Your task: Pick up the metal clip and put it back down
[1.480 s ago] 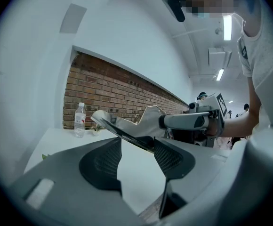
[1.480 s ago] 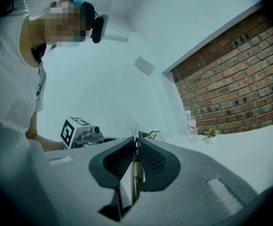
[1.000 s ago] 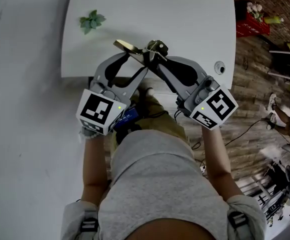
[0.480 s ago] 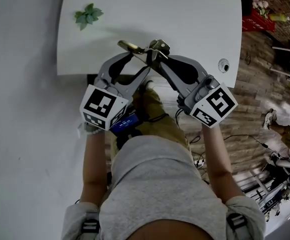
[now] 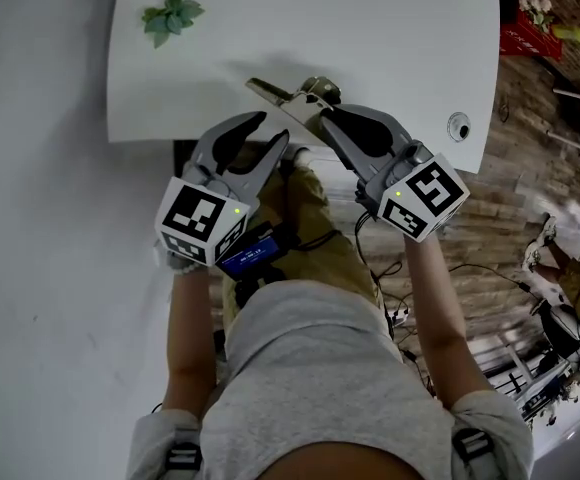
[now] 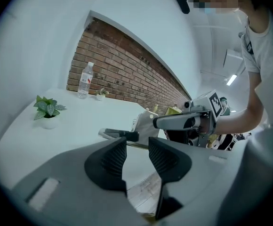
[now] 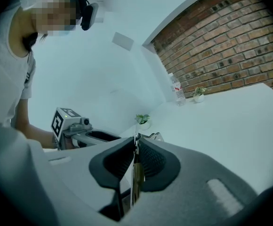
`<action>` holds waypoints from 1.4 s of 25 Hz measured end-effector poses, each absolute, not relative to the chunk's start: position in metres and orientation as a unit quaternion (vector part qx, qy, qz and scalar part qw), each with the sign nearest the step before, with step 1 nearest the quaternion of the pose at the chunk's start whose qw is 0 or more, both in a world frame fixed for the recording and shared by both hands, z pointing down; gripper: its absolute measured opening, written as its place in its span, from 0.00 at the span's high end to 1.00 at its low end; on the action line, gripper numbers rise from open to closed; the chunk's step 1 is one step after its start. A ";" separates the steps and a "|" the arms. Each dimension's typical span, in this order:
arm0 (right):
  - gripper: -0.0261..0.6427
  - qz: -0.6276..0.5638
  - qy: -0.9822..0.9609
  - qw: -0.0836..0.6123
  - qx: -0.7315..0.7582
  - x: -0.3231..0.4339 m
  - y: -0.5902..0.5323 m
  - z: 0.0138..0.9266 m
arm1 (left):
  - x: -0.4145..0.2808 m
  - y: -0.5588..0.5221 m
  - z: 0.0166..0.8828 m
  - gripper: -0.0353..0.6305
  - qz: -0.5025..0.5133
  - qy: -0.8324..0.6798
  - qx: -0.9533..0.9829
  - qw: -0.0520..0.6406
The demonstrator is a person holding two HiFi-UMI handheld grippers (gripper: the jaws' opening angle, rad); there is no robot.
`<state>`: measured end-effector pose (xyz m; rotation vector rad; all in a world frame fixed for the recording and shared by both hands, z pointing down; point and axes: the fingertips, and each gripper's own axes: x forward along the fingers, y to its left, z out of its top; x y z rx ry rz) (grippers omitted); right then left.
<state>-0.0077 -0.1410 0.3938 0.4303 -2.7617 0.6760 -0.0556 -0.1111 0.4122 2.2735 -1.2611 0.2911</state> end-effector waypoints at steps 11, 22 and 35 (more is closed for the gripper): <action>0.91 0.253 -0.944 0.174 0.121 -0.013 -0.131 0.445 | -0.071 -0.098 0.422 0.85 0.102 -0.493 0.824 0.259; 0.91 0.262 -0.934 0.220 0.102 -0.013 -0.128 0.480 | -0.078 -0.087 0.422 0.93 0.098 -0.516 0.813 0.251; 0.85 0.223 -0.927 0.265 0.147 -0.012 -0.144 0.492 | -0.079 -0.073 0.414 0.93 0.110 -0.527 0.808 0.240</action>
